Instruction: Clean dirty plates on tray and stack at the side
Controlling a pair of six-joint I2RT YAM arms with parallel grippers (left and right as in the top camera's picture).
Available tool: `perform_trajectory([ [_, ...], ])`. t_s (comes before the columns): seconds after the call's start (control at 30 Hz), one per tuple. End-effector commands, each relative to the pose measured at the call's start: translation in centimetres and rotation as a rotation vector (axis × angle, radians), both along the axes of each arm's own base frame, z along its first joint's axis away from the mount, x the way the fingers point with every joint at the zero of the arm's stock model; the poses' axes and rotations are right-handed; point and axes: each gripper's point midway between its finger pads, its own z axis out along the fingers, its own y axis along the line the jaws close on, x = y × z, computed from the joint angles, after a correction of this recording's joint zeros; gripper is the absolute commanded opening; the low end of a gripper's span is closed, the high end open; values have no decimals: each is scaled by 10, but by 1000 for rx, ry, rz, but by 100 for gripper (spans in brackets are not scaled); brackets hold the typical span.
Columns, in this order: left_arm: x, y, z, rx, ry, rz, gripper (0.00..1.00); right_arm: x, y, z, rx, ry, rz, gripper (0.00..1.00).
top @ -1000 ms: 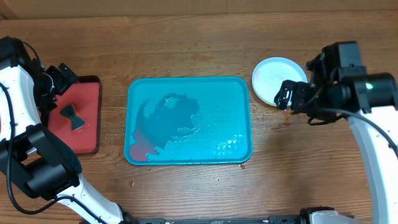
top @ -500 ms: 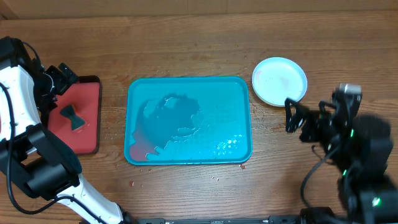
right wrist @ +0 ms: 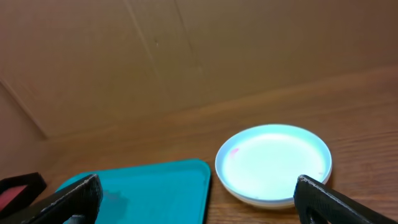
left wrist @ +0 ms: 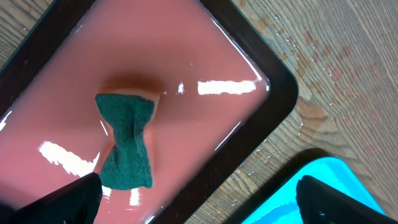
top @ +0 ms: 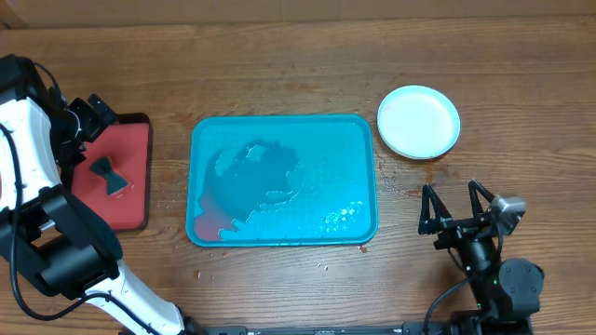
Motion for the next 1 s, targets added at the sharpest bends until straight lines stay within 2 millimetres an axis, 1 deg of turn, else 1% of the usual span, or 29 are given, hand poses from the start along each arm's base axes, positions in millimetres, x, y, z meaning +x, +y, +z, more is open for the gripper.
perform_trajectory([
  [0.0, 4, 4, 6, 8, -20, -2, 100, 0, -8, -1, 1, -53, -45, 100],
  [0.2, 4, 4, 6, 8, -20, -2, 100, 0, -15, 1, 5, -118, -85, 100],
  [0.4, 4, 4, 6, 8, -20, -2, 100, 4, -23, -8, 7, -127, -135, 100],
  [0.57, 4, 4, 6, 8, -20, -2, 100, 5, -31, -10, -1, -121, -181, 100],
  [0.63, 4, 4, 6, 8, -20, -2, 100, 5, -35, -14, -4, -103, -206, 100],
  [0.73, 4, 4, 6, 8, -20, -2, 99, 5, -38, -33, -42, -31, -218, 100],
  [0.83, 4, 4, 6, 8, -20, -2, 100, 6, -33, -37, -116, -20, -188, 100],
  [0.97, 4, 4, 6, 8, -20, -2, 100, 8, -33, -42, -117, 2, -187, 100],
])
